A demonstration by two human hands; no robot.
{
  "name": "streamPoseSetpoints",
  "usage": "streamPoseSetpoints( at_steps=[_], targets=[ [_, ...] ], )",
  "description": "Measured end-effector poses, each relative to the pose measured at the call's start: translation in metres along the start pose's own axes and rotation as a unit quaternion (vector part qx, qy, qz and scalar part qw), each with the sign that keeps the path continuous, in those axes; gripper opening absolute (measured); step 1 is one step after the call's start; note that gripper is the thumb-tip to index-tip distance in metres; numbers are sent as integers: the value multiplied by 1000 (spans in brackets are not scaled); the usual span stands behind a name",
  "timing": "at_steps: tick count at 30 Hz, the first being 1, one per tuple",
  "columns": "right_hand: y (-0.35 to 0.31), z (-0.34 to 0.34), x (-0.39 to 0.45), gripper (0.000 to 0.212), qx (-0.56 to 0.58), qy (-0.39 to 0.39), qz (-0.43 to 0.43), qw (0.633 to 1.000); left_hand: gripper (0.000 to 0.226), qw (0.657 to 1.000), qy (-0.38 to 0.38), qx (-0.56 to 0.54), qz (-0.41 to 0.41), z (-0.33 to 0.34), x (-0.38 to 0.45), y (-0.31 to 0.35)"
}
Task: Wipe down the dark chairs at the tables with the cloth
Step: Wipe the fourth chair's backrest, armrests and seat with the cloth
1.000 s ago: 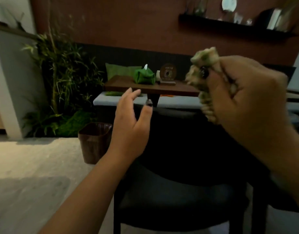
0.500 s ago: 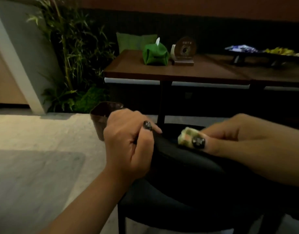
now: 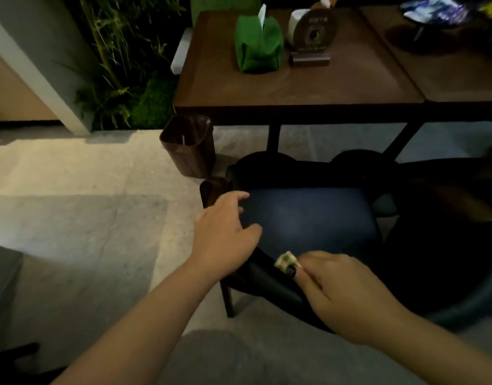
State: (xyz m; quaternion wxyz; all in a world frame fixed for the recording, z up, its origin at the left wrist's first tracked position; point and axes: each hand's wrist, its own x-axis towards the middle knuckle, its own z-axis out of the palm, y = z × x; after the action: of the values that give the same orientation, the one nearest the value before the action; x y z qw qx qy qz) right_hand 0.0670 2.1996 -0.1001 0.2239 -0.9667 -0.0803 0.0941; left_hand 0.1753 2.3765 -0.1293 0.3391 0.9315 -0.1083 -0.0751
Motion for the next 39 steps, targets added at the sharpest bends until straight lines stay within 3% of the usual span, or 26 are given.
streamPoseSetpoints(
  at_steps=[2,5,9,12,15,17,29,32,36,37,39],
  targets=[
    [-2,-1,-2,26,-2,7,18,1000,68,995,8,98,-34,2,9,5],
    [-3,-3,-4,22,-1,4,34,999,79,987,6,137,-82,7,10,8],
    [-6,-8,-3,23,-13,12,45,999,94,971,-73,187,-129,10,17,8],
    [-8,-9,-3,23,-19,34,61,997,94,957,-111,140,-230,-1,42,1],
    [-9,-8,-4,27,-10,47,75,996,70,941,-106,35,-318,-7,66,-13],
    [-8,-8,-3,26,-5,48,80,996,55,943,-90,27,-321,-3,72,-19],
    [8,2,15,28,56,-62,126,989,45,949,-65,60,-303,0,74,-26],
    [26,12,50,33,135,-41,208,968,43,949,-65,57,-303,0,73,-25],
    [41,41,117,35,217,18,253,943,39,950,-58,38,-305,-1,72,-30],
    [41,52,133,35,274,5,273,922,39,950,-56,35,-304,0,72,-31],
    [34,75,157,32,440,-47,312,841,38,953,-49,34,-297,2,72,-32]
  ],
)
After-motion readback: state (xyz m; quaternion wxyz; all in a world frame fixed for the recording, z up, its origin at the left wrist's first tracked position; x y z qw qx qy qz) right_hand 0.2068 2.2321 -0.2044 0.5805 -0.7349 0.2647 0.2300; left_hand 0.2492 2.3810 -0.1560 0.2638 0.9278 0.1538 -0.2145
